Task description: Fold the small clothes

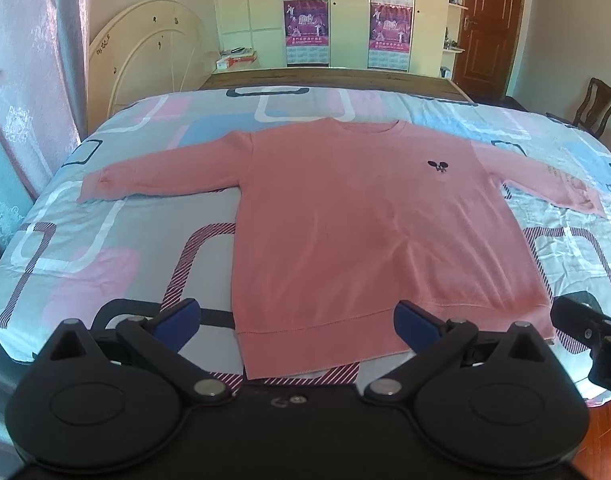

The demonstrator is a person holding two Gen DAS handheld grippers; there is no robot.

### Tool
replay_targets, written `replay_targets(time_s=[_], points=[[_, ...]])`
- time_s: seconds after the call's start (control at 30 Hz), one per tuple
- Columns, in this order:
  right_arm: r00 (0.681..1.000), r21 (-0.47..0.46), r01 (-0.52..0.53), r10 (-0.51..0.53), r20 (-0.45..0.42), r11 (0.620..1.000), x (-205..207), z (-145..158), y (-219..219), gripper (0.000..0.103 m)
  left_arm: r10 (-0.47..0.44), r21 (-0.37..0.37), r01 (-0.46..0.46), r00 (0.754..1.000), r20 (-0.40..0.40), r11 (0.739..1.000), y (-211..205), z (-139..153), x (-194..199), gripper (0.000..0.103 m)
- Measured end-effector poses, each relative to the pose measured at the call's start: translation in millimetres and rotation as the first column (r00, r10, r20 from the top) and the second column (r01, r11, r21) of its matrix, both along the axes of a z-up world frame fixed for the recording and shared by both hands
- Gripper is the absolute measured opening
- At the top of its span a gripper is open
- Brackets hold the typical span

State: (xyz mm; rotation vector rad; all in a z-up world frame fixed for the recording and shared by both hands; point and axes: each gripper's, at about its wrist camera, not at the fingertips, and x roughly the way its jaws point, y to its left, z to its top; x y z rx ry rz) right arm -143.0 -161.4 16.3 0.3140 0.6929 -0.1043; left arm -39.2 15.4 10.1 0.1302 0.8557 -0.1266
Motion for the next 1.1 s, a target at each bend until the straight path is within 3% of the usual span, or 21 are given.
replay_targets(time_s=[0.23, 1.1], points=[[0.999, 0.01, 0.007, -0.007, -0.036, 1.0, 3.1, -3.8, -1.8, 0.103, 0.001, 0.003, -0.001, 1.0, -0.029, 1.0, 1.8, -6.6, -0.5, 0.103], [0.999, 0.013, 0.01, -0.009, -0.039, 1.0, 10.6, -7.0, -5.5, 0.103, 0.003, 0.0, -0.003, 0.998, -0.066, 1.0, -0.1, -16.6, 8.8, 0.102]])
